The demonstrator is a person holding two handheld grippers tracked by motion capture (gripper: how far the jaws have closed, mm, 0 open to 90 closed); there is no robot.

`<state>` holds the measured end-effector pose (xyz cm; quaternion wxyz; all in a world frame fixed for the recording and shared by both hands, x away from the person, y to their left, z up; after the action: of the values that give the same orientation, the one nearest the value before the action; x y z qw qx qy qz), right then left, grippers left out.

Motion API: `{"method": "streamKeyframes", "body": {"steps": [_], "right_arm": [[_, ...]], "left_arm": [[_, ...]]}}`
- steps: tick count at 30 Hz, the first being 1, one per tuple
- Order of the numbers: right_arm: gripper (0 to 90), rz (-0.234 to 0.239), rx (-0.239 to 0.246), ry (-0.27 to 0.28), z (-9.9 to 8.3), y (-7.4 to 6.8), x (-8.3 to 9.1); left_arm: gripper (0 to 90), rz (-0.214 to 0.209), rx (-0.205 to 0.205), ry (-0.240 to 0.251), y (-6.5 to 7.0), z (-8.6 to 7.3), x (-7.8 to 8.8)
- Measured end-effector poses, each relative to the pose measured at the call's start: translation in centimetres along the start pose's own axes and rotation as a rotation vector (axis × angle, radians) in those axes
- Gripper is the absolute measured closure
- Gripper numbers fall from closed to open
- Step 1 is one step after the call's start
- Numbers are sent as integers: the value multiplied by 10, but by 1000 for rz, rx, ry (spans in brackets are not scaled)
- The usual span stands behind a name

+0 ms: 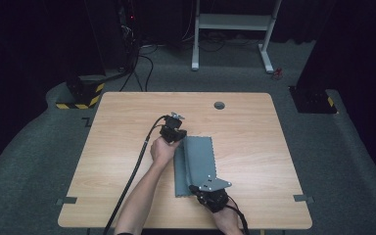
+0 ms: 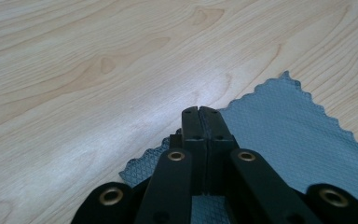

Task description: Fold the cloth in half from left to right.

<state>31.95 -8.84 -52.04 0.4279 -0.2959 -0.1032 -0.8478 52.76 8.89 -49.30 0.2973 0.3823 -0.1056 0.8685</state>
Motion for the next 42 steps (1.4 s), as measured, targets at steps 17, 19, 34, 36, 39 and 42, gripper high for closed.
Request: {"method": "streamKeyframes", "body": {"steps": [17, 19, 34, 36, 39, 42], "right_arm": [[900, -27, -30, -4, -13, 14, 18], [900, -36, -31, -11, -16, 16, 21], [900, -81, -41, -38, -30, 24, 35], [900, -84, -54, -40, -30, 26, 36], [900, -88, -56, -43, -31, 29, 37], [900, -93, -59, -46, -30, 30, 38]], "left_arm": [[895, -30, -32, -9, 22, 13, -14], [895, -28, -52, -28, 25, 14, -18], [895, -54, -92, -31, 47, 26, -31], [895, -57, -87, -33, 47, 27, -33], [895, -59, -77, -32, 47, 26, -36], [895, -62, -71, -30, 48, 26, -39]]}}
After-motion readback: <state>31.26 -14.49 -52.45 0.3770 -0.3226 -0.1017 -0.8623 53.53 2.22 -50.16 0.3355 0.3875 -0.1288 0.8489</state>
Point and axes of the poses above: each handheld gripper's, and its own axes: x roughly backward along the jaws, z roughly out of its top, y roughly to its right, the point moved 1 cm from there along -x, roughly forward along the jaws, and after that the axes turned 4 degrees about -x, right-handed, at the moved point
